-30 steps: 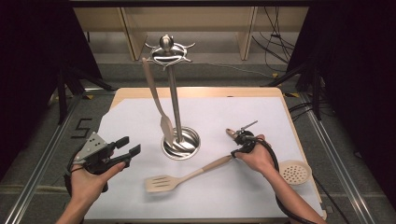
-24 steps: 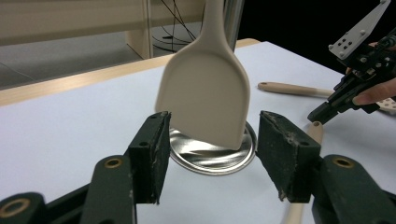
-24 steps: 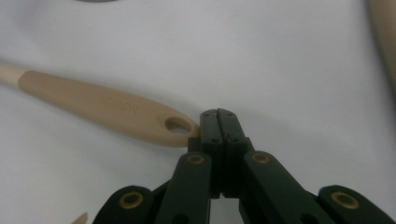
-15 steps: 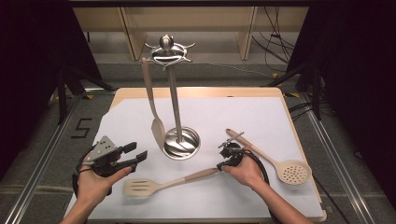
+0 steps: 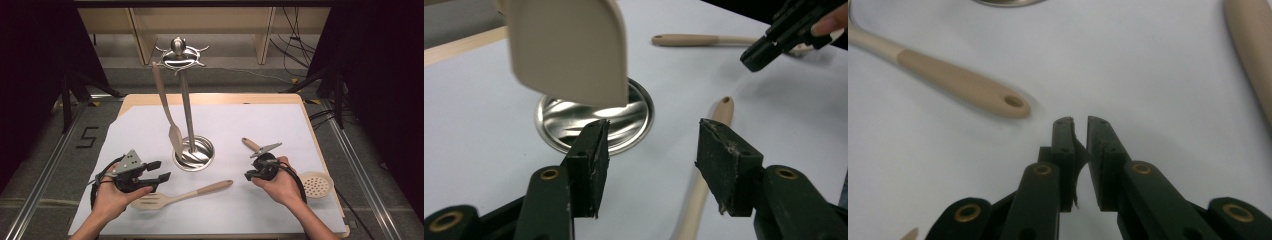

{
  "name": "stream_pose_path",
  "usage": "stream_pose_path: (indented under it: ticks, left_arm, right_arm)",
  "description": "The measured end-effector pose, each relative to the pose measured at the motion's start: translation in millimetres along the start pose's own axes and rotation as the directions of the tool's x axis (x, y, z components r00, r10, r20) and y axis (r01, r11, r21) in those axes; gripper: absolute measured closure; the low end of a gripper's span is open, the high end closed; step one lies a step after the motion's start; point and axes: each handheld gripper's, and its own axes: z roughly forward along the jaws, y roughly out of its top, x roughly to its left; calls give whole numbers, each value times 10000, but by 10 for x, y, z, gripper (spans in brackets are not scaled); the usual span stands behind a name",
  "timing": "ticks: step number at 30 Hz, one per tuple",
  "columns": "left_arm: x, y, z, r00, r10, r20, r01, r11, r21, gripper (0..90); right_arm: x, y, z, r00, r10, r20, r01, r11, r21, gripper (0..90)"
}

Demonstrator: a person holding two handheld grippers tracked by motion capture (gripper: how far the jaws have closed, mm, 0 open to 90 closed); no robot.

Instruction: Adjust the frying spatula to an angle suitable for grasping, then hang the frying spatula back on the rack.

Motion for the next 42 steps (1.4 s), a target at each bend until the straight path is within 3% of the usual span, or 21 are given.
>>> stream_pose_path:
  ticks: [1, 5, 11, 14, 15, 18, 24, 26, 27, 28, 30, 32, 34, 35, 36, 37, 38, 39, 40, 41, 42]
  left_arm:
    - [7, 5, 11, 9994, 360, 8, -360, 9992, 184, 460]
    - [-37, -2, 80, 9990, 395, 205, -406, 9975, 580, 463]
    - [-117, 34, 182, 9976, 540, 439, -585, 9924, 1085, 477]
    - [-135, 83, 204, 9917, 1123, 620, -1209, 9796, 1607, 480]
    - [-167, 92, 231, 9928, 954, 730, -1056, 9826, 1527, 480]
    - [-185, 135, 293, 9879, 1137, 1051, -1318, 9737, 1856, 489]
    - [-215, 181, 479, 9757, 1452, 1640, -1905, 9320, 3083, 506]
    - [-222, 207, 537, 9639, 1712, 2040, -2361, 9035, 3576, 511]
    - [-219, 223, 563, 9562, 1890, 2234, -2665, 8777, 3983, 512]
    - [-224, 228, 600, 9505, 1962, 2411, -2821, 8703, 4038, 514]
    - [-270, 207, 678, 9574, 1580, 2416, -2476, 8796, 4062, 522]
    - [-270, 209, 738, 9485, 1758, 2636, -2799, 8546, 4373, 523]
    - [-303, 184, 801, 9504, 1532, 2706, -2679, 8452, 4624, 524]
    - [-307, 171, 835, 9443, 1638, 2852, -2852, 8398, 4620, 525]
    - [-341, 147, 863, 9516, 1387, 2743, -2569, 8488, 4621, 525]
    - [-351, 138, 886, 9485, 1477, 2802, -2687, 8436, 4649, 527]
    - [-317, 164, 890, 9271, 2092, 3109, -3471, 7920, 5022, 529]
    - [-332, 147, 908, 9296, 2007, 3091, -3404, 7891, 5113, 532]
    - [-333, 137, 924, 9258, 2032, 3187, -3506, 7765, 5235, 535]
    - [-346, 131, 930, 9291, 1975, 3127, -3456, 7649, 5436, 538]
    - [-345, 117, 945, 9256, 2059, 3176, -3561, 7582, 5463, 542]
  right_arm:
    - [-1, -33, -32, 9998, 201, 19, -201, 9998, 59, 809]
    - [-52, -151, -123, 9997, 99, 240, -97, 9999, -95, 782]
    - [-126, -306, -254, 9978, 559, 349, -552, 9982, -216, 764]
    - [-175, -356, -280, 9970, 657, 402, -631, 9960, -629, 761]
    - [-186, -360, -303, 9972, 637, 379, -618, 9969, -497, 760]
    - [-210, -372, -325, 9970, 675, 381, -656, 9966, -496, 751]
    - [-271, -369, -359, 9972, 656, 363, -636, 9965, -538, 749]
    - [-275, -364, -366, 9967, 721, 366, -701, 9961, -527, 749]
    - [-278, -363, -364, 9970, 678, 369, -659, 9965, -519, 748]
    - [-274, -363, -366, 9969, 687, 385, -666, 9965, -514, 748]
    - [-263, -369, -349, 9968, 707, 361, -681, 9953, -689, 747]
    - [-258, -371, -358, 9976, 614, 312, -599, 9972, -443, 746]
    - [-242, -375, -348, 9973, 639, 352, -623, 9970, -450, 745]
    - [-220, -375, -357, 9962, 830, 279, -821, 9961, -316, 745]
    - [-227, -370, -357, 9974, 642, 331, -632, 9975, -309, 745]
    - [-224, -371, -351, 9973, 629, 375, -618, 9977, -290, 744]
    - [-216, -363, -354, 9965, 758, 349, -748, 9968, -279, 744]
    - [-215, -360, -355, 9966, 760, 319, -751, 9968, -276, 744]
    - [-213, -358, -355, 9966, 770, 306, -762, 9967, -271, 743]
    - [-212, -358, -356, 9966, 760, 304, -752, 9968, -259, 743]
    - [-213, -360, -354, 9968, 735, 304, -728, 9970, -264, 743]
